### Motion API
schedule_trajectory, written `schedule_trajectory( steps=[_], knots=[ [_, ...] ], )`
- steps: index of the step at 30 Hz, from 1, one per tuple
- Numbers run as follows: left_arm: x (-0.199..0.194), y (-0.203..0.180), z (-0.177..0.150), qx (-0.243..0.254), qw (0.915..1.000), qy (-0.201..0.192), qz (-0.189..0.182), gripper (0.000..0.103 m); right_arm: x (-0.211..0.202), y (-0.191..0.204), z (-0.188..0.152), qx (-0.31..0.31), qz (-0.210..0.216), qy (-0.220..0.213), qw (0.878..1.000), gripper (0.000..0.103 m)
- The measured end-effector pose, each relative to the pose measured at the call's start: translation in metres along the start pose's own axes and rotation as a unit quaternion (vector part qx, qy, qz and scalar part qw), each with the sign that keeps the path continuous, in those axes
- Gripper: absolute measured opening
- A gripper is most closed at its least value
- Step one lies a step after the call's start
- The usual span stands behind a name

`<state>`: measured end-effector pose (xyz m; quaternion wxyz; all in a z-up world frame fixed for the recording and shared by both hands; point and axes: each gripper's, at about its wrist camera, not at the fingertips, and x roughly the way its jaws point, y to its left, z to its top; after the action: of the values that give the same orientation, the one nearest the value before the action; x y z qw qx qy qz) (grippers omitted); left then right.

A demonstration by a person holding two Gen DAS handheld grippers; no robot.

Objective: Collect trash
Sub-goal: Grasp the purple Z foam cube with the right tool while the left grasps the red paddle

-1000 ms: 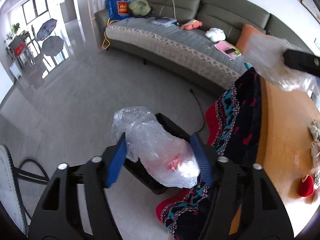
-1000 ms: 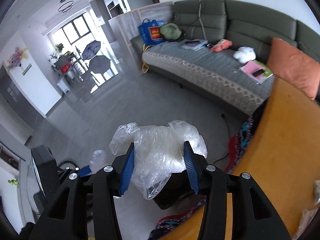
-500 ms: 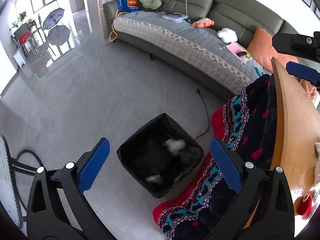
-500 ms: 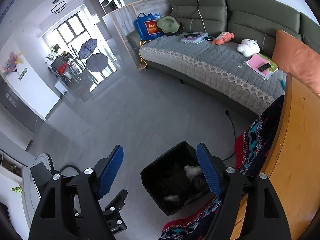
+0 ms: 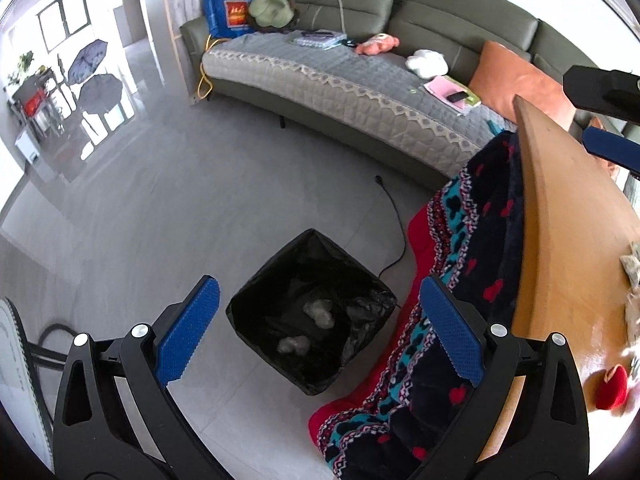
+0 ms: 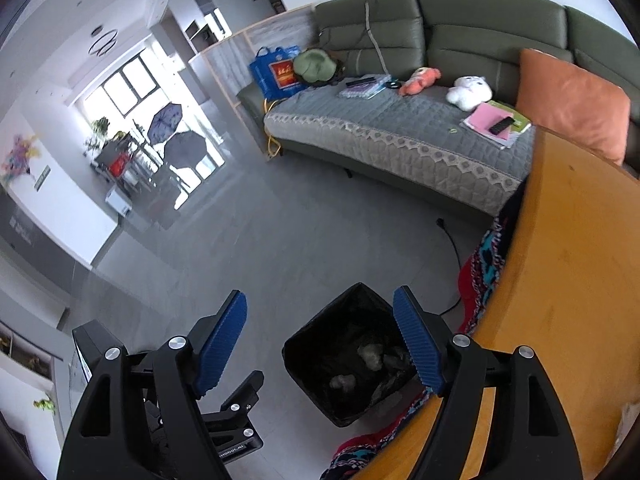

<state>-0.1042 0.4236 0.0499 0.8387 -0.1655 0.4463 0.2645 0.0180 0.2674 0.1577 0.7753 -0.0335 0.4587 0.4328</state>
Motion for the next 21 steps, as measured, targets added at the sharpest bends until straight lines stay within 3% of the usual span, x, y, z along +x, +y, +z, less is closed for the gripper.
schedule_trajectory(
  steps=[9, 14, 21],
  knots=[
    [-0.026, -0.057, -0.004, 0.040, 0.9983, -0.016, -0.039, 0.097, -0.057, -0.030, -0.028, 0.007, -0.008, -0.023, 1.000, 0.076],
    [-0.037, -0.103, -0.009, 0.072, 0.9949, -0.013, -0.070, 0.097, -0.094, -0.055, -0.043, 0.001, -0.035, -0.034, 0.999, 0.076],
    [-0.054, -0.178, -0.027, 0.140, 0.9820, -0.006, -0.127, 0.097, -0.149, -0.111, -0.076, 0.024, -0.083, -0.054, 0.995, 0.076]
  ],
)
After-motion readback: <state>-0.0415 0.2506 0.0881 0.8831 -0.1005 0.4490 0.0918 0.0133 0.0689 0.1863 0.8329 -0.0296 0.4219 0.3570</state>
